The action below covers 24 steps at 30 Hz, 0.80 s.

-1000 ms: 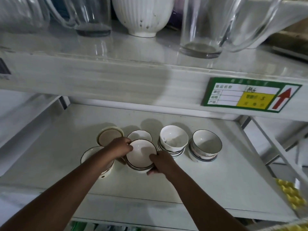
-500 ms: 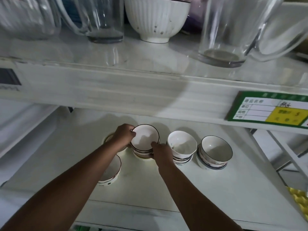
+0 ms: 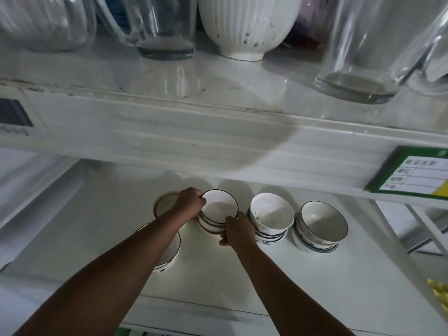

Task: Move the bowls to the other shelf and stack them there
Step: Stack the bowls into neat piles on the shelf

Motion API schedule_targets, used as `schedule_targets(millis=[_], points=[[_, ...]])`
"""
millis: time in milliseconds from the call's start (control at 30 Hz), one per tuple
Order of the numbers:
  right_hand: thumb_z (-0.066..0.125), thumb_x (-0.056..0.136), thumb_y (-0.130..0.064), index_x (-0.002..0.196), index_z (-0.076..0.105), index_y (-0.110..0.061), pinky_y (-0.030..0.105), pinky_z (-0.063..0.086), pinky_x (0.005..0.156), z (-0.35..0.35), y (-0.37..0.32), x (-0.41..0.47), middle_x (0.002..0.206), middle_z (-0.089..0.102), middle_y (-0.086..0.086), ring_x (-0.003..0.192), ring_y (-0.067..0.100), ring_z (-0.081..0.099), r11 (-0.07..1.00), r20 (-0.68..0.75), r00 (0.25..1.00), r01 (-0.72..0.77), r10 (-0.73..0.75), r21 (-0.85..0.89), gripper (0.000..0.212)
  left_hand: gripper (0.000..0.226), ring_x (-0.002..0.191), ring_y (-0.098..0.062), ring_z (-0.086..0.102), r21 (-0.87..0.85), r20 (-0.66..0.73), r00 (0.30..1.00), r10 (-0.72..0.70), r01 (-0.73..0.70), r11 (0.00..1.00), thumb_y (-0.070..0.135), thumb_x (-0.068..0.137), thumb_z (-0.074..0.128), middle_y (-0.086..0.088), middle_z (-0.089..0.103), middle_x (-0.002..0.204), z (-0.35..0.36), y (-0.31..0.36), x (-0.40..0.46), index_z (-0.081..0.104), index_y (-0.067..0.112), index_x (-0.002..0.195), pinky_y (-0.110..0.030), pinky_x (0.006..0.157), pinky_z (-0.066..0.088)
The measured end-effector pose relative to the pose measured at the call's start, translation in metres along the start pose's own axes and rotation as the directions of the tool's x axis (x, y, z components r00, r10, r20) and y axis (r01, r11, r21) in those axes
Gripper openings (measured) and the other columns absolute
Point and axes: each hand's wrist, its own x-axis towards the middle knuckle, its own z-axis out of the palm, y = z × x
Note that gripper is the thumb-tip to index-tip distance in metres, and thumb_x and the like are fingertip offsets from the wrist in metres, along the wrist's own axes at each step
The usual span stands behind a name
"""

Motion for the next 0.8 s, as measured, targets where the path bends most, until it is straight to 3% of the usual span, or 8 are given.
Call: schedule_targets(millis=[133, 233, 400, 567, 600, 700, 733, 800], points=[[0.047, 0.092, -0.013, 0.084, 0.051, -0.008, 0.053, 0.062, 0.070, -0.002, -0.001, 0.004, 0.057, 0.061, 0.010, 0.044, 0.027, 0.058, 0.992, 0.046, 0.996, -0.080, 0.076, 0.094, 0.010, 0.023, 0.082, -0.039, 0.069, 0.028, -0.035, 0.999, 0.009, -0.008, 1.000, 0.013, 0.086, 0.054, -0.027, 0.070, 0.089, 0.003, 0.002, -0.003, 0.071, -0.003, 0.090, -0.044, 0.072, 0.058], [0.048, 0.091, -0.011, 0.089, 0.053, -0.004, 0.056, 0.059, 0.073, -0.002, -0.002, 0.007, 0.042, 0.057, 0.004, 0.046, 0.027, 0.057, 0.989, 0.061, 0.994, -0.097, 0.091, 0.109, 0.009, 0.023, 0.083, -0.037, 0.069, 0.042, -0.056, 0.998, 0.019, -0.017, 0.999, 0.015, 0.087, 0.054, -0.025, 0.070, 0.089, 0.004, 0.001, -0.006, 0.072, 0.000, 0.089, -0.042, 0.072, 0.058], [0.044, 0.093, -0.012, 0.104, 0.055, 0.004, 0.042, 0.059, 0.059, -0.002, 0.000, 0.007, 0.058, 0.059, 0.011, 0.036, 0.023, 0.057, 0.995, 0.061, 0.997, -0.048, 0.042, 0.092, 0.022, 0.023, 0.085, -0.036, 0.068, 0.061, -0.087, 0.996, 0.037, -0.032, 0.998, 0.018, 0.090, 0.054, -0.022, 0.071, 0.088, 0.008, -0.002, -0.009, 0.072, 0.003, 0.090, -0.039, 0.076, 0.055], [0.043, 0.095, -0.012, 0.091, 0.051, -0.004, 0.028, 0.054, 0.046, -0.004, 0.002, 0.008, 0.069, 0.062, 0.018, 0.040, 0.024, 0.060, 0.999, 0.069, 0.998, -0.014, 0.011, 0.040, 0.012, 0.022, 0.084, -0.035, 0.066, 0.056, -0.103, 0.994, 0.036, -0.030, 0.998, 0.019, 0.090, 0.055, -0.022, 0.070, 0.086, 0.011, -0.005, -0.009, 0.069, 0.003, 0.083, -0.034, 0.073, 0.052], [0.043, 0.094, -0.011, 0.090, 0.052, -0.004, 0.027, 0.055, 0.046, -0.004, 0.001, 0.009, 0.070, 0.063, 0.019, 0.040, 0.024, 0.060, 0.999, 0.074, 0.997, -0.009, 0.007, 0.033, 0.012, 0.022, 0.085, -0.035, 0.065, 0.065, -0.108, 0.993, 0.039, -0.032, 0.997, 0.019, 0.091, 0.055, -0.022, 0.070, 0.087, 0.011, -0.004, -0.009, 0.069, 0.003, 0.084, -0.034, 0.073, 0.048], [0.043, 0.093, -0.012, 0.084, 0.052, -0.005, 0.047, 0.061, 0.063, -0.003, 0.001, 0.010, 0.068, 0.063, 0.020, 0.045, 0.031, 0.062, 0.999, 0.073, 0.997, -0.011, 0.007, 0.051, 0.015, 0.024, 0.091, -0.035, 0.064, 0.088, -0.114, 0.993, 0.042, -0.033, 0.996, 0.020, 0.092, 0.055, -0.022, 0.070, 0.092, 0.012, -0.004, -0.008, 0.070, 0.001, 0.089, -0.034, 0.075, 0.045], [0.043, 0.093, -0.013, 0.085, 0.053, -0.005, 0.048, 0.061, 0.064, -0.003, 0.001, 0.010, 0.069, 0.064, 0.021, 0.046, 0.032, 0.063, 0.999, 0.069, 0.998, -0.009, 0.006, 0.045, 0.015, 0.025, 0.092, -0.035, 0.064, 0.093, -0.115, 0.992, 0.044, -0.033, 0.995, 0.020, 0.092, 0.055, -0.023, 0.070, 0.094, 0.012, -0.003, -0.008, 0.070, 0.000, 0.091, -0.034, 0.075, 0.045], [0.044, 0.094, -0.014, 0.092, 0.055, -0.002, 0.037, 0.060, 0.056, -0.004, 0.002, 0.010, 0.071, 0.065, 0.020, 0.045, 0.030, 0.063, 1.000, 0.071, 0.998, -0.004, 0.002, 0.024, 0.017, 0.026, 0.094, -0.035, 0.064, 0.087, -0.106, 0.994, 0.037, -0.028, 0.996, 0.021, 0.092, 0.055, -0.023, 0.070, 0.095, 0.012, -0.003, -0.006, 0.071, 0.000, 0.093, -0.034, 0.076, 0.044]])
